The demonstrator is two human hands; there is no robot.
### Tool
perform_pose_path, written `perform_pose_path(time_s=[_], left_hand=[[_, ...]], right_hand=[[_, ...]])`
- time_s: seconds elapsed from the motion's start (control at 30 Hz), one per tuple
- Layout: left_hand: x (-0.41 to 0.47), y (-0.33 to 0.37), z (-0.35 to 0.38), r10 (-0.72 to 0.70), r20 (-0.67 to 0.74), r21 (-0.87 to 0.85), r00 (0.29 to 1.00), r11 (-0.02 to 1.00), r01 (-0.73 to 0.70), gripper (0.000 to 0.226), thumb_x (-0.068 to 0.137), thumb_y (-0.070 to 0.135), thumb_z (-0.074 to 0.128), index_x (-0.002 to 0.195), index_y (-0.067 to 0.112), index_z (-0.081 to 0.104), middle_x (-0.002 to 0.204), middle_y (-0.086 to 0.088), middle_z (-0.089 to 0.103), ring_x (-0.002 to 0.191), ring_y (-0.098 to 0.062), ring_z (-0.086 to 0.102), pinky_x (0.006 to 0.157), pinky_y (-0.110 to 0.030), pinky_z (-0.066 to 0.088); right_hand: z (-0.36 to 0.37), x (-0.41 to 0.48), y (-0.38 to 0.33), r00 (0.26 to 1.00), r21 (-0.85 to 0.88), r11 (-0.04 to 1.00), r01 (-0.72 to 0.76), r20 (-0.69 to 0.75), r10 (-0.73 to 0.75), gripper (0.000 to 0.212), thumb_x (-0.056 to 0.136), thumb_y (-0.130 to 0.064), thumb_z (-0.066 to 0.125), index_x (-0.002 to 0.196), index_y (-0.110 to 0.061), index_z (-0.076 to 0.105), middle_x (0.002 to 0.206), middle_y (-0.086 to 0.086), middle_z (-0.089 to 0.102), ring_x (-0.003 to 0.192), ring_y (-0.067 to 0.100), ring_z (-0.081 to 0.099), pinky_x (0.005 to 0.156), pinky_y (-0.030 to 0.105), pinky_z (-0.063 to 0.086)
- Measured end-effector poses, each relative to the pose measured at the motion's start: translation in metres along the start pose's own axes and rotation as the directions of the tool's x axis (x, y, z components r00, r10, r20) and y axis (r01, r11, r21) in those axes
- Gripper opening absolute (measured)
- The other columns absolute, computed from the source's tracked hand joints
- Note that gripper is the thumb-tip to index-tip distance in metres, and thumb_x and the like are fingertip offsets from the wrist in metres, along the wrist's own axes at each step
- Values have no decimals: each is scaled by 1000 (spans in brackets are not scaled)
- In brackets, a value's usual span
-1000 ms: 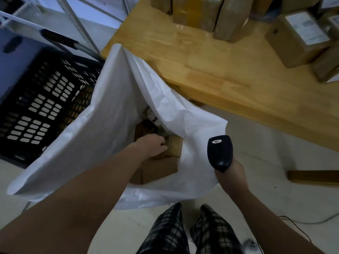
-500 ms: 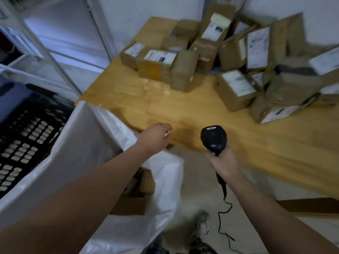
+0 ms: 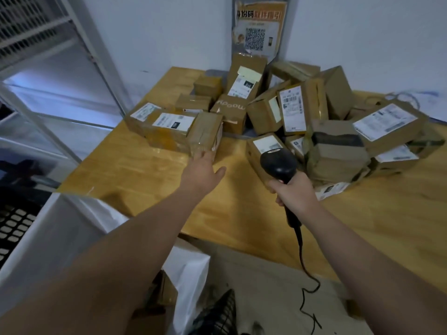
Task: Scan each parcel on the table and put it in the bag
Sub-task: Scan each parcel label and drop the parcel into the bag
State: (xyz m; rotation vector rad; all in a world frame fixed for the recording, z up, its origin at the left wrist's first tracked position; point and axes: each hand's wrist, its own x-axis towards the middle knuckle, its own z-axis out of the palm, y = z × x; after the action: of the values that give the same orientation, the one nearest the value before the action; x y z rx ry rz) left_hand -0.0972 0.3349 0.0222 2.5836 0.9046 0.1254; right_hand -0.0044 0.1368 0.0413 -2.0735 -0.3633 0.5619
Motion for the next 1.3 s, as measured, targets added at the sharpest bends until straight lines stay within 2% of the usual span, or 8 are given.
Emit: perform_pose_path(time_s=[0.27,0.57,0.7,0.8,0.9,0.97,1.1,1.3], left_hand=[[95,-19,0,-276,89,134,957,955,263,96,79,70,56,149,18,16,145,-19,25,135,-39,26,107,-48,35],[140,-24,19,-287,60,231,956,936,267,91,79,60,64,143,17,15,141,-20,25,128,-38,33,101,-47,38],[119,-30,8,-262,38,-174,964,948,265,83,78,48,70,140,15,26,135,-14,33,123,-34,39,99,-41,39],[79,-25,2,-256,206,-779,944,542,317,73,81,40,73,138,22,30,132,-5,46,111,-21,55,91,-33,51],[39,-10,5,-154,338,-898,928,241,367,61,89,32,66,137,25,29,124,-5,57,106,-20,63,88,-33,56],[23,-2,7,-100,364,-899,926,224,377,58,90,33,65,134,29,28,124,-2,58,109,-20,62,93,-35,52],[15,5,-2,-64,362,-835,930,421,354,72,77,47,70,132,34,26,123,2,59,112,-16,58,99,-34,44],[27,15,-34,-186,223,-906,957,324,274,63,89,39,64,142,27,31,117,-5,67,106,-22,64,93,-41,51]], right_hand=[[45,60,-30,998,99,993,-61,-8,62,17,84,-18,67,85,-1,66,63,7,61,52,15,57,55,28,47],[75,91,-28,984,194,966,-170,-11,175,11,82,-16,69,87,-6,66,73,12,65,61,20,59,67,40,53],[71,88,-22,978,391,898,-201,32,205,13,83,-18,73,90,-10,67,75,6,65,70,17,63,66,30,53],[64,85,-18,983,512,841,-175,46,176,21,79,-27,78,96,-24,66,94,-1,72,91,16,68,84,36,55],[56,75,-22,977,624,752,-211,165,137,44,67,-37,82,106,-23,69,104,-3,74,103,19,68,95,44,52],[50,68,-23,967,681,694,-234,239,91,57,65,-35,80,117,-20,66,112,0,73,107,21,67,94,47,53],[31,56,-18,967,692,699,-181,256,-4,39,80,-13,72,118,-14,65,112,3,73,104,19,69,85,45,57],[5,39,0,952,615,773,-157,303,-47,29,87,-7,65,114,-17,65,105,0,75,95,15,71,69,29,58]])
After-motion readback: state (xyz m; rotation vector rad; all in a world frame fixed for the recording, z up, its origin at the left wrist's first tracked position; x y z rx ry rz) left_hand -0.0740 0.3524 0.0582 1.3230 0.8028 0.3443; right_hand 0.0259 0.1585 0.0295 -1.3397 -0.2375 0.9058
